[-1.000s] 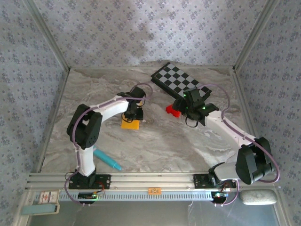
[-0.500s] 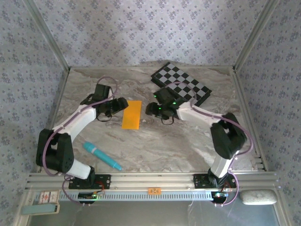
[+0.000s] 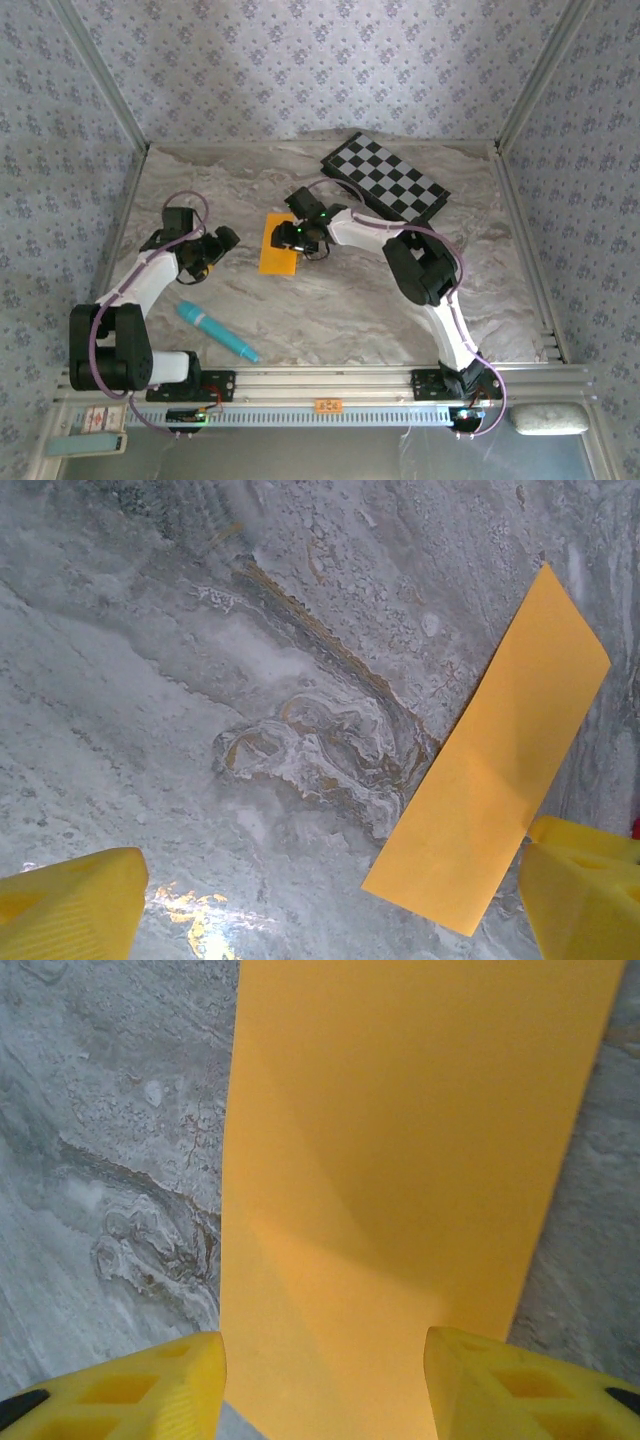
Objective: Fold a paper plane with a square sheet of paper (pick it up from the middle)
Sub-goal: Move the paper to the center of the table.
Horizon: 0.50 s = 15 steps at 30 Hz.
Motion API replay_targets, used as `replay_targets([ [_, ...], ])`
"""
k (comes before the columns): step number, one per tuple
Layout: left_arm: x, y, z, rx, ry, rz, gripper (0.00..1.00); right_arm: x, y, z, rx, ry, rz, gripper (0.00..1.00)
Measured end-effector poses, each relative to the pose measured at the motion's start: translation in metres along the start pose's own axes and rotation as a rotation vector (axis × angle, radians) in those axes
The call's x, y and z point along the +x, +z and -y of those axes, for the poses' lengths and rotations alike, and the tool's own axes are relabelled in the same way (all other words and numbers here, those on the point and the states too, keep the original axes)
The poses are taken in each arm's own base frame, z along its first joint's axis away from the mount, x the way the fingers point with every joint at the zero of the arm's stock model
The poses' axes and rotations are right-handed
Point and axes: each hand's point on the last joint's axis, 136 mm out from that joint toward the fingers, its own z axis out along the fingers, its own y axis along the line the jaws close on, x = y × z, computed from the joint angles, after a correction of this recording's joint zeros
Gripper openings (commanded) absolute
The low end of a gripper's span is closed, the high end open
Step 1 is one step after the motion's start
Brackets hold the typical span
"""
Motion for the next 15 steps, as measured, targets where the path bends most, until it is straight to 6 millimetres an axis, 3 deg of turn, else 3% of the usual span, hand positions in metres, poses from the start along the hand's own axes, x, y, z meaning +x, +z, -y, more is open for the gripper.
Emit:
replay_targets([
  [10,0.004,0.002,0.007,0.04,0.003,-0.03,1.0,0.009,0.008,0.013,0.071,-0.012,-0.061,0.55],
  [15,0.006,0.005,0.013,0.066,0.019,-0.058,1.0,0.026,-0.01,0.034,0.131,-0.053,-0.09,0.55],
])
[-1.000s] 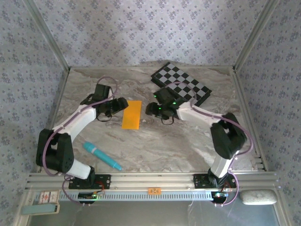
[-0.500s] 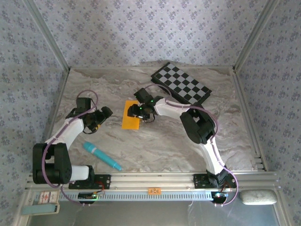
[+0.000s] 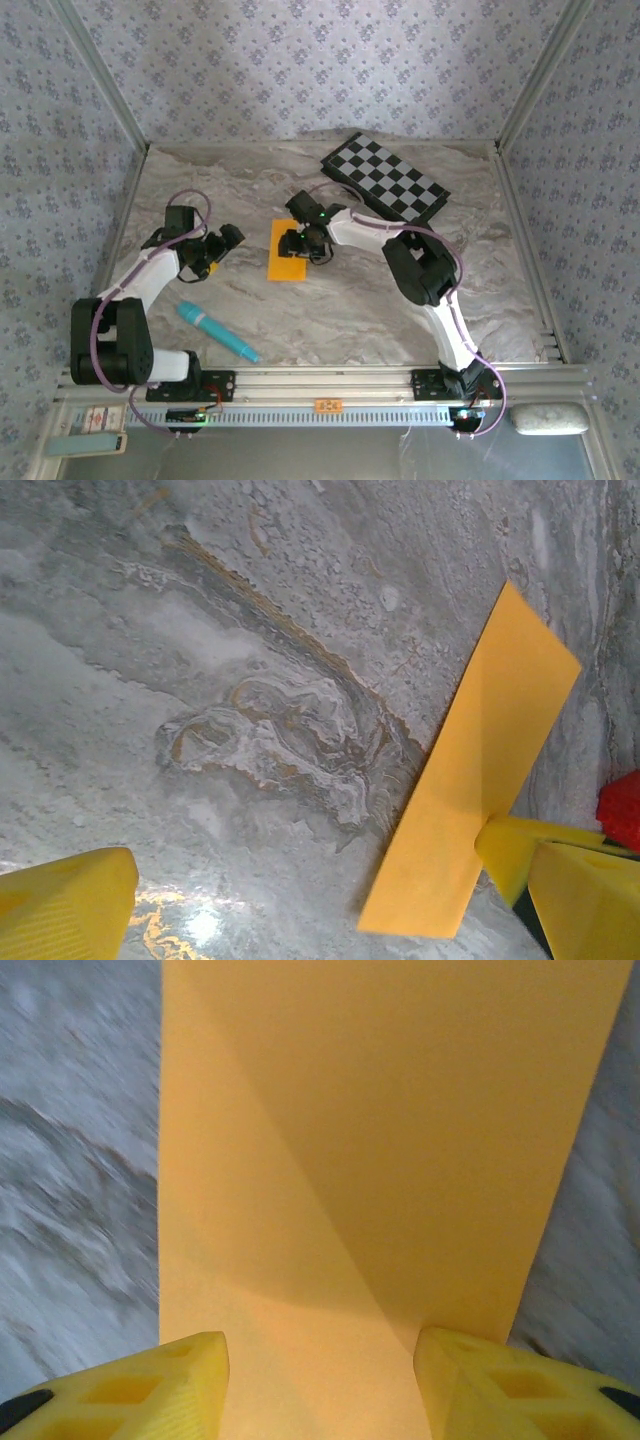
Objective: Fold a paper plane with a square sheet of paper (pick it up from the middle)
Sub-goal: Move the paper to the center of the table, then third fold the triangle at the center of the table.
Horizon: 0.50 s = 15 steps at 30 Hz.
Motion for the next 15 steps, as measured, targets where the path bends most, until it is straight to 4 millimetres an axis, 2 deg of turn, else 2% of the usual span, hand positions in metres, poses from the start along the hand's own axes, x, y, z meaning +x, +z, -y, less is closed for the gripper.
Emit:
replay_targets([
  [5,0.005,0.002,0.008,0.027,0.025,-0.02,1.0,0.023,-0.021,0.037,0.067,-0.019,-0.051,0.54],
  [8,0.016,0.008,0.015,0.036,0.05,-0.055,1.0,0.027,-0.032,0.047,0.077,-0.026,-0.054,0.54],
  [10,0.025,0.011,0.02,0.045,0.061,-0.082,1.0,0.025,-0.041,0.045,0.062,-0.031,-0.032,0.54],
  [15,0.044,0.015,0.043,0.111,0.074,-0.134,1.0,0.005,-0.066,0.022,-0.017,-0.053,0.076,0.53],
])
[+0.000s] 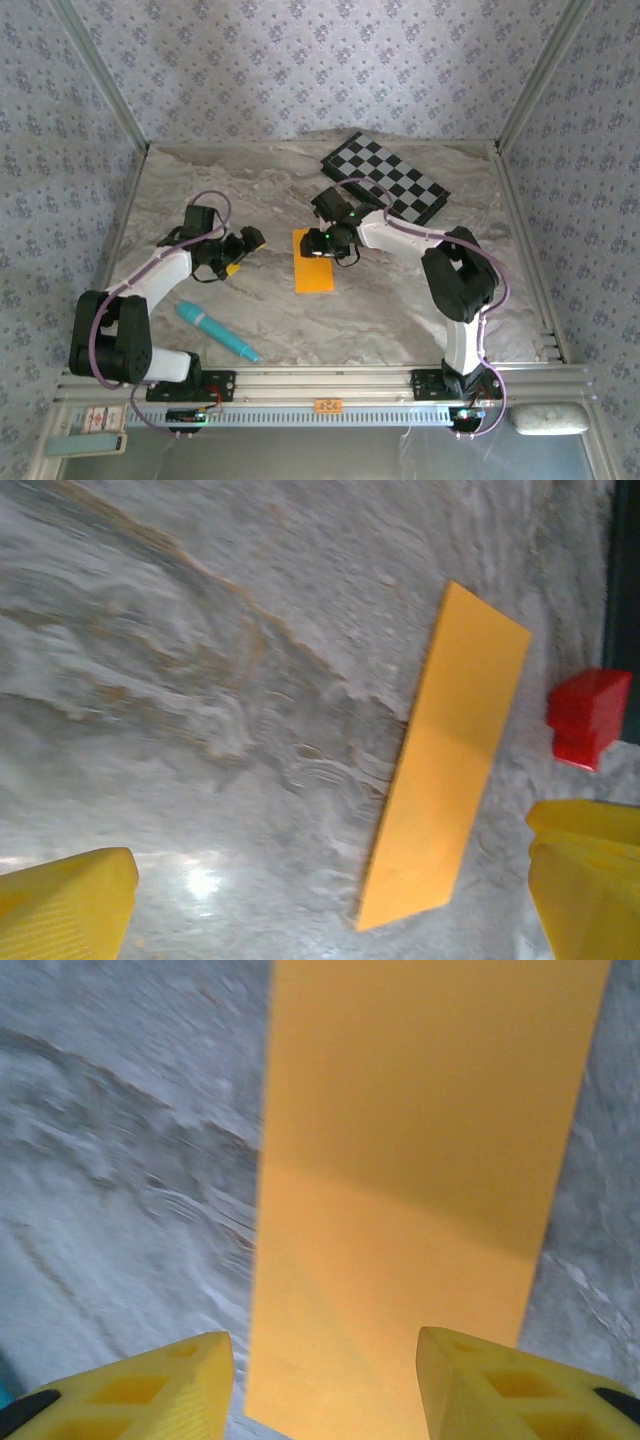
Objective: Fold a paper plane with a square sheet of paper (pick it up from the middle)
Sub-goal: Third fold the triangle at the center of the table.
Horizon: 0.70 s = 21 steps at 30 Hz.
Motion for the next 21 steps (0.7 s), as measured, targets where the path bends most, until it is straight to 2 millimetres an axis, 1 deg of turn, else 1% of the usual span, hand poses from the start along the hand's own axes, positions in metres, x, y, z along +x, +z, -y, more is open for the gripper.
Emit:
replay_targets([
  [2,0.007,0.004,0.007,0.028,0.0,-0.018,1.0,-0.006,0.0,-0.001,-0.012,0.013,0.019,0.52],
  [5,0.022,0.01,0.014,0.052,-0.009,-0.055,0.99,-0.01,0.006,0.008,-0.013,0.051,0.015,0.52],
  [8,0.037,0.019,0.02,0.063,-0.007,-0.098,0.96,-0.009,0.018,0.02,-0.001,0.085,-0.007,0.52],
  [10,0.046,0.024,0.024,0.069,-0.005,-0.124,0.93,-0.005,0.024,0.028,0.014,0.101,-0.023,0.52],
  [16,0.065,0.041,0.028,0.083,-0.025,-0.19,0.78,0.006,0.039,0.04,0.041,0.126,-0.065,0.48],
  [19,0.071,0.049,0.029,0.081,-0.032,-0.212,0.71,0.005,0.039,0.04,0.034,0.135,-0.064,0.47],
  [21,0.075,0.054,0.029,0.08,-0.032,-0.227,0.63,0.005,0.039,0.041,0.034,0.139,-0.062,0.47],
])
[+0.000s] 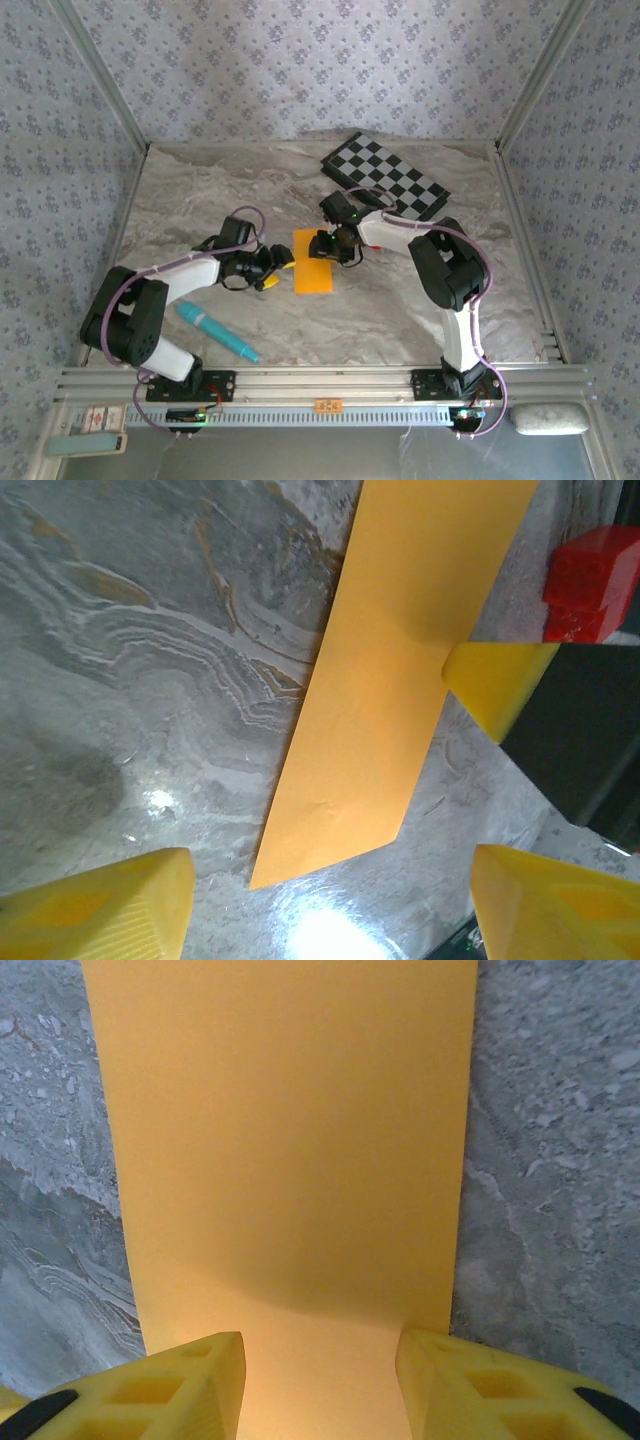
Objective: Fold a paper plane with a square sheet of paper (pick it up from the middle)
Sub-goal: Third fold the triangle at the center of the table.
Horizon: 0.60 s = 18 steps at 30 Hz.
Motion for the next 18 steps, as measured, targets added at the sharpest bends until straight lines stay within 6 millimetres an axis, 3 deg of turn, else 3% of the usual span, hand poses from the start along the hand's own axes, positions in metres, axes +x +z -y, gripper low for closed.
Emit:
replay_targets([
  [6,0.008,0.016,-0.009,-0.03,-0.005,-0.039,0.45,0.0,0.001,0.002,0.007,0.004,0.003,0.45],
  [10,0.01,0.023,-0.015,-0.052,-0.015,-0.056,0.37,0.0,0.001,0.004,0.017,0.005,0.006,0.38],
  [18,0.001,0.025,-0.002,-0.036,-0.001,-0.047,0.33,-0.001,0.0,0.006,0.026,0.005,0.013,0.33],
])
